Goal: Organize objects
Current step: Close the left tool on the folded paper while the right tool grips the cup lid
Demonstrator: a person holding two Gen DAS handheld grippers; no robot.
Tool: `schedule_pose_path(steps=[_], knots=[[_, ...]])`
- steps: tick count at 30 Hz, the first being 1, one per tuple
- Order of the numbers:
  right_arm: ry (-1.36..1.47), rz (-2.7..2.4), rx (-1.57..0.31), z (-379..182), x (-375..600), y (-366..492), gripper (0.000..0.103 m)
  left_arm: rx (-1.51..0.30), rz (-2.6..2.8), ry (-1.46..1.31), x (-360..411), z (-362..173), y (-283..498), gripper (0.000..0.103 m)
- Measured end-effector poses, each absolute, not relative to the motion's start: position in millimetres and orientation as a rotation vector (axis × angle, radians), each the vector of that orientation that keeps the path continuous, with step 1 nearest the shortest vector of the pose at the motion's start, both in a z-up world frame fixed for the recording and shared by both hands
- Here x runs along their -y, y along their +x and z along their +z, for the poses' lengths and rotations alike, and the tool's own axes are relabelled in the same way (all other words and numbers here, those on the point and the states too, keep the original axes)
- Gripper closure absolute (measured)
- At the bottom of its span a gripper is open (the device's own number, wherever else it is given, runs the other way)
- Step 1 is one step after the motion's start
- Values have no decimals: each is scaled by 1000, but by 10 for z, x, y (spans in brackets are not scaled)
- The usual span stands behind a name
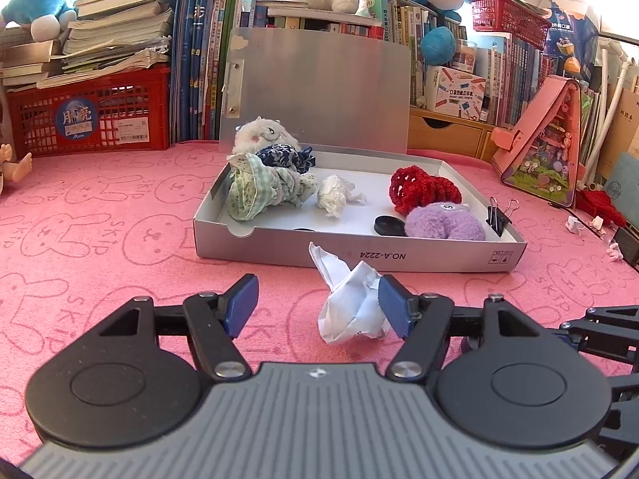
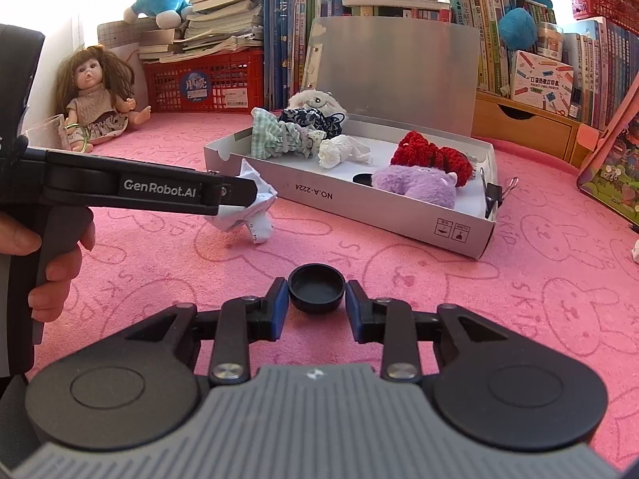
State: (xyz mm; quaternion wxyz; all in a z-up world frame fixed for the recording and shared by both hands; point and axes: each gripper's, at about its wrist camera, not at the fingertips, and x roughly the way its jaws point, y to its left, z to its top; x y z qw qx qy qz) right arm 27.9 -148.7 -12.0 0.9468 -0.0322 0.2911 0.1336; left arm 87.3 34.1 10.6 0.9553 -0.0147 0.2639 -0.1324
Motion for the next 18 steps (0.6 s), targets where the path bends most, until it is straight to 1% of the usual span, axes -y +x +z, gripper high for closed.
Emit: schedule_pose_path(steps=[5, 14, 18], knots=[[-46, 239, -593, -118, 1537, 323, 66, -527, -233, -25, -429, 96, 847, 27], [-45, 201, -580, -97, 1543, 386, 66, -529, -224, -61, -557, 157, 720, 27], [-43, 189, -575, -74, 1550, 413, 65, -529, -251, -82, -483, 139, 680, 23]])
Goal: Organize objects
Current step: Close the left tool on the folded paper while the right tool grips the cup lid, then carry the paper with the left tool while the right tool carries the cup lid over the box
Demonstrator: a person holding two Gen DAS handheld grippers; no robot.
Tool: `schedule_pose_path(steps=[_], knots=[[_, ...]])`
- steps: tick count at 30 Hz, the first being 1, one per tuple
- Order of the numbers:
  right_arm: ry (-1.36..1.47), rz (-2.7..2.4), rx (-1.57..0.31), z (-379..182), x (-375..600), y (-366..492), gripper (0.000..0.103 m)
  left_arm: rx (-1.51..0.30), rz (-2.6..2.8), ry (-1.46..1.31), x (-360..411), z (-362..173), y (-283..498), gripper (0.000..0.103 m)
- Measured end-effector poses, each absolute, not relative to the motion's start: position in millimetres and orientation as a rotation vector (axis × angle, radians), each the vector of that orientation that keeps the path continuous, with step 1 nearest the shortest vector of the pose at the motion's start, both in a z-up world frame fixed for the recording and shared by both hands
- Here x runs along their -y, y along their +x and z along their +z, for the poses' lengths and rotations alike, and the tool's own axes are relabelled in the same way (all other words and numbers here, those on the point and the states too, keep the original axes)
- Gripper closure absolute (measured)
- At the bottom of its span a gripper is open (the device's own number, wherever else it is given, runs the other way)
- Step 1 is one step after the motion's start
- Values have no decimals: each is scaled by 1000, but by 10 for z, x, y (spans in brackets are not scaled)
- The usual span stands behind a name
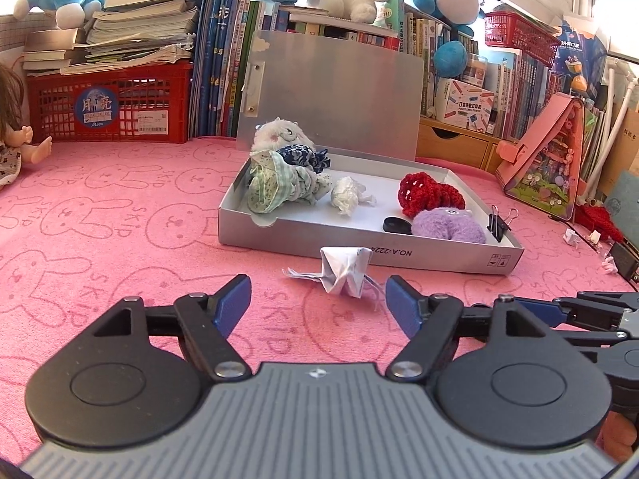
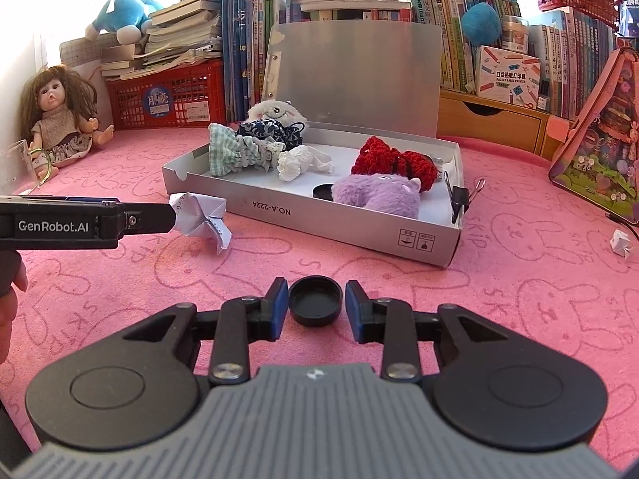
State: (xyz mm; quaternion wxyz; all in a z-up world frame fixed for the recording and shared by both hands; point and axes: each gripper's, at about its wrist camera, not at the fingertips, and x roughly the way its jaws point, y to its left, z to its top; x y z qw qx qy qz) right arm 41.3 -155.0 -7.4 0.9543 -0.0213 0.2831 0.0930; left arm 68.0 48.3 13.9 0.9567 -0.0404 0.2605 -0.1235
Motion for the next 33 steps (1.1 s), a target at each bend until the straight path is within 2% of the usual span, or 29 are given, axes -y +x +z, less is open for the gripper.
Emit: schedule_pose_path(steps=[11, 13, 16, 19, 20, 21, 22, 33], knots=[[-50, 197, -582, -98, 1554, 389, 61, -525, -236, -57, -249, 56, 946, 23], [-56, 194, -589, -116, 1541, 392, 54, -525, -232, -49, -219, 49, 1003, 24], [-41, 189, -604, -138, 1541, 417, 50, -529, -230, -25, -165, 34, 1078, 24], [-25, 187, -623, -165, 1547, 460, 49, -563, -232, -14, -133, -7, 1145, 33], [-28, 187, -624, -162, 1542, 465, 49, -569, -231, -16, -131, -14, 1156, 39], [-27, 186, -621, -154, 1538, 467, 60, -573, -230, -18, -128, -23, 1161, 43], [-24, 185, -621, -145, 1532, 477, 65, -574, -230, -18, -126, -27, 1163, 45], [-5, 108, -618, -64, 1410, 756, 65, -616, -215, -26, -128, -65, 1220, 47]])
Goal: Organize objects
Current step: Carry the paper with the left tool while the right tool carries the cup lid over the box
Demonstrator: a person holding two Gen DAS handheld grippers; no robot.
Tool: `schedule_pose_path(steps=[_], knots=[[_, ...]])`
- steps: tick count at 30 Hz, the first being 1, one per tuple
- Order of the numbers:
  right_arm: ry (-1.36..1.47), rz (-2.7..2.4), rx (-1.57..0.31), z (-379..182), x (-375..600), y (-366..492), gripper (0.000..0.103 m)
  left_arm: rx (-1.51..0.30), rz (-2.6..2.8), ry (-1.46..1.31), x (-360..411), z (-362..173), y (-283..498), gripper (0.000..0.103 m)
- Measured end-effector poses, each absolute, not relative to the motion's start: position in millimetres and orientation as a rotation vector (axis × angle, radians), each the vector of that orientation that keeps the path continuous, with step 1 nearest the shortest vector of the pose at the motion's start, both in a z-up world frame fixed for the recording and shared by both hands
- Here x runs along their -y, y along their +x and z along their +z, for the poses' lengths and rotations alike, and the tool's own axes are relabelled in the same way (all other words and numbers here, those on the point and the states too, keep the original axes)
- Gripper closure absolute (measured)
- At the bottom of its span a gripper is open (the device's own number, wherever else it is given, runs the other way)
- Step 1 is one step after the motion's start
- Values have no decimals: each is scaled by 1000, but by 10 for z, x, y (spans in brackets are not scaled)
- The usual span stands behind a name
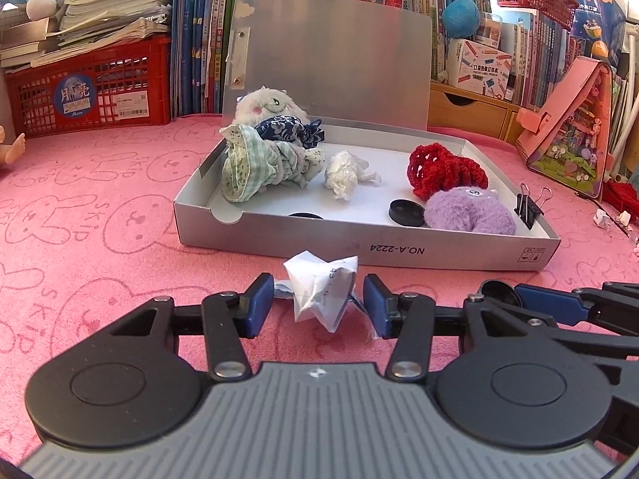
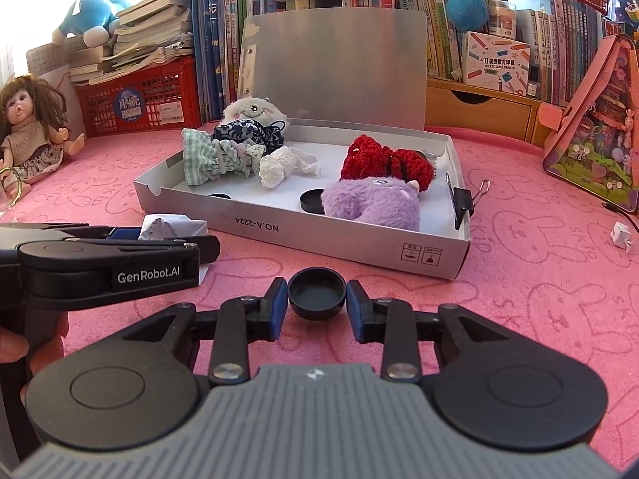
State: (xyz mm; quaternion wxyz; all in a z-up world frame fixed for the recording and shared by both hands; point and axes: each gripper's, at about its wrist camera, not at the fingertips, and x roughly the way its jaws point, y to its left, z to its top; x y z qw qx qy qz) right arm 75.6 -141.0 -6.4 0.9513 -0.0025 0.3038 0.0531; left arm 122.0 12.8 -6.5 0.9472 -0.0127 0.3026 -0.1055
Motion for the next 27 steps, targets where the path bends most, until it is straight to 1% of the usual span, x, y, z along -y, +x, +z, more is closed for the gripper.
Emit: schedule_pose_path(steps=[3, 7, 15, 27], knots=[[4, 121, -617, -57, 1371, 805, 65, -615, -217, -25, -129, -63, 1221, 47], [1, 130, -605, -41, 1338, 812, 65, -608, -213, -33, -149, -57, 1217, 50], [29, 156, -594, -24, 1371, 805, 65, -600, -225, -50, -130, -13, 1172, 61], [66, 207, -551, 54, 1435, 703, 64, -568, -238, -53, -125, 104, 1043, 63]])
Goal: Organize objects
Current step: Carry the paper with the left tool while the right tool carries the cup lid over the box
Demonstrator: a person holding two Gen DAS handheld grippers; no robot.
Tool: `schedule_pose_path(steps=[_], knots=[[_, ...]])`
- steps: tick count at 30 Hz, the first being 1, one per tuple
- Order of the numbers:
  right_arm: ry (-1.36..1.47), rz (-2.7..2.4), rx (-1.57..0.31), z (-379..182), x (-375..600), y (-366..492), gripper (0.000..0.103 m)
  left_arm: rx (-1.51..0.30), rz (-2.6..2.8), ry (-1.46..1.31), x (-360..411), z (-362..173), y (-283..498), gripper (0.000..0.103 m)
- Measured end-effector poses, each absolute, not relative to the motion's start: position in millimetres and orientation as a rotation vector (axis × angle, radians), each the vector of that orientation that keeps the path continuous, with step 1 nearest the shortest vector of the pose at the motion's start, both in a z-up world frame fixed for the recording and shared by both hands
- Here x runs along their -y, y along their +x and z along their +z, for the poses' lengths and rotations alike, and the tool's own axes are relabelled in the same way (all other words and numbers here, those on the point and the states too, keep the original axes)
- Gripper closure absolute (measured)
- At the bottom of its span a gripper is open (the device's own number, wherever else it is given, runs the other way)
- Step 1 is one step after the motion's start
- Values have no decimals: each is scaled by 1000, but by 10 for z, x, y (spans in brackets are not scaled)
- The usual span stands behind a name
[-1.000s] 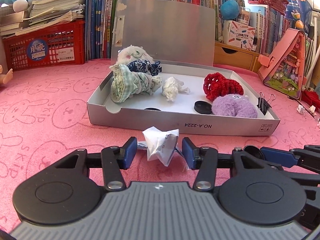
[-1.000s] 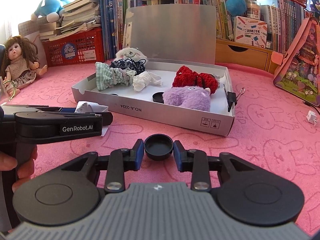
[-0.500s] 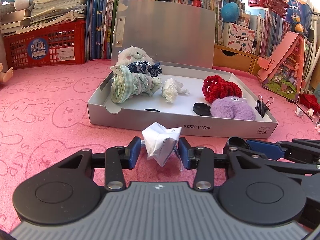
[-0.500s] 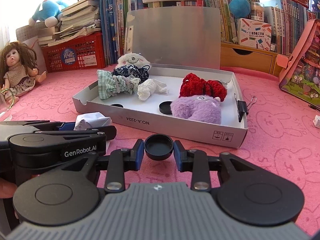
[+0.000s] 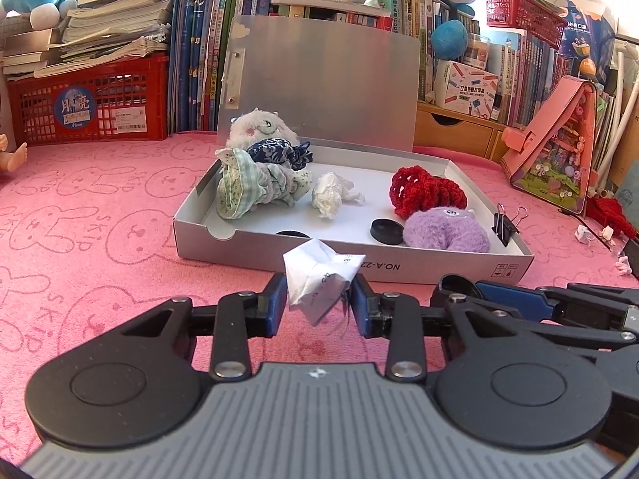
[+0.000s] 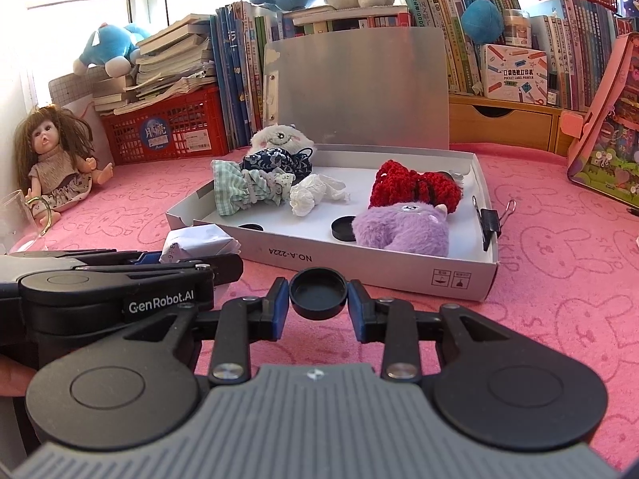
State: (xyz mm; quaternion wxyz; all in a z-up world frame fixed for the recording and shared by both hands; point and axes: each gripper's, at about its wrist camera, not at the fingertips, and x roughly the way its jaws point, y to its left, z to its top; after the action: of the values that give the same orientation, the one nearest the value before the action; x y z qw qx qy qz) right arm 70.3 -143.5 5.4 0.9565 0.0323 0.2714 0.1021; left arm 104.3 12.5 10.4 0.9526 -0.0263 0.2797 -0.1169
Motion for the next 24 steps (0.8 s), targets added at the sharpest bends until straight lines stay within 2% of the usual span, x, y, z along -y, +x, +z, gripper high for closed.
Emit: schedule_pose_path(steps=[24], knots=[[72, 174, -529, 140, 1541, 692, 64, -525, -234, -64, -154, 266, 985, 63]])
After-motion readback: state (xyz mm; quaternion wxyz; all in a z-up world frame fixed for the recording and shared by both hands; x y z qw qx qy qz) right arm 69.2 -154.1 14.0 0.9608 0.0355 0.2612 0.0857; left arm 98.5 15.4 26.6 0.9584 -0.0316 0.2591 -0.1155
